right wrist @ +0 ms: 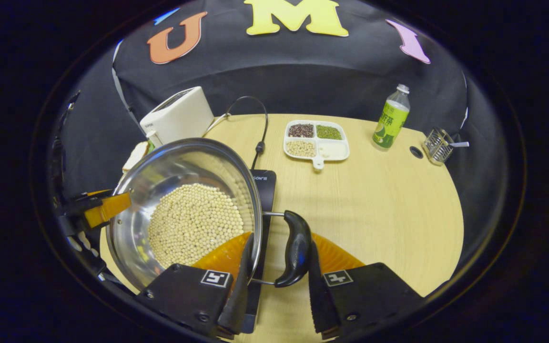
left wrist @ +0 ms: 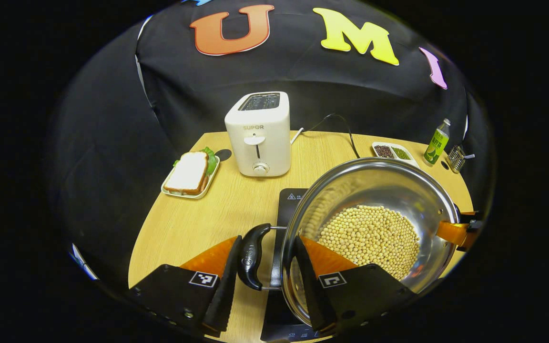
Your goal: First push the handle of the pot to place it horizontally, then grasp the pot with both hands and set it on the induction cooktop.
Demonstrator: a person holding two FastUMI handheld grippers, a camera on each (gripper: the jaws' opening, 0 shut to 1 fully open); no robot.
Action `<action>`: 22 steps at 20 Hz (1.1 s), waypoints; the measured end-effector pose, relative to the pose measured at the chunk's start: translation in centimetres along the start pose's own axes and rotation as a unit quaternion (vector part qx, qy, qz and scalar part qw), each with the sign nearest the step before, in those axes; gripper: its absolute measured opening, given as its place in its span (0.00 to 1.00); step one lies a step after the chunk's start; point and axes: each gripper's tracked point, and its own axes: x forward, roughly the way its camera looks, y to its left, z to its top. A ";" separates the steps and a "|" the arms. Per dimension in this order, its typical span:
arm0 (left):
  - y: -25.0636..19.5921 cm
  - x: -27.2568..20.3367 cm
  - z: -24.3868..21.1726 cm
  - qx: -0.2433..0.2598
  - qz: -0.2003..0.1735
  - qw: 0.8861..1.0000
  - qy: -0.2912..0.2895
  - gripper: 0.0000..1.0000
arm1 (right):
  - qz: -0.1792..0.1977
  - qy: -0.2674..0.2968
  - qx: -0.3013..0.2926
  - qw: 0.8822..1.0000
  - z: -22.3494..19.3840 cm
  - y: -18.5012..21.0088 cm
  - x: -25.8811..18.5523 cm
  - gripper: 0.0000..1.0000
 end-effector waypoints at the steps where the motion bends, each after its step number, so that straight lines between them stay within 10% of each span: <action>1: 0.1 0.1 0.1 0.002 0.001 1.000 0.000 0.62 | 0.000 0.002 -0.001 1.000 -0.1 0.1 0.1 0.55; 16: 0.2 0.1 0.5 0.056 0.010 0.997 -0.058 0.67 | 0.017 -0.031 0.023 0.999 0.0 0.1 0.6 0.61; 22: 1.5 -2.1 1.9 0.061 0.034 0.994 -0.089 0.80 | 0.005 -0.095 -0.063 0.993 2.8 -0.9 -1.7 0.78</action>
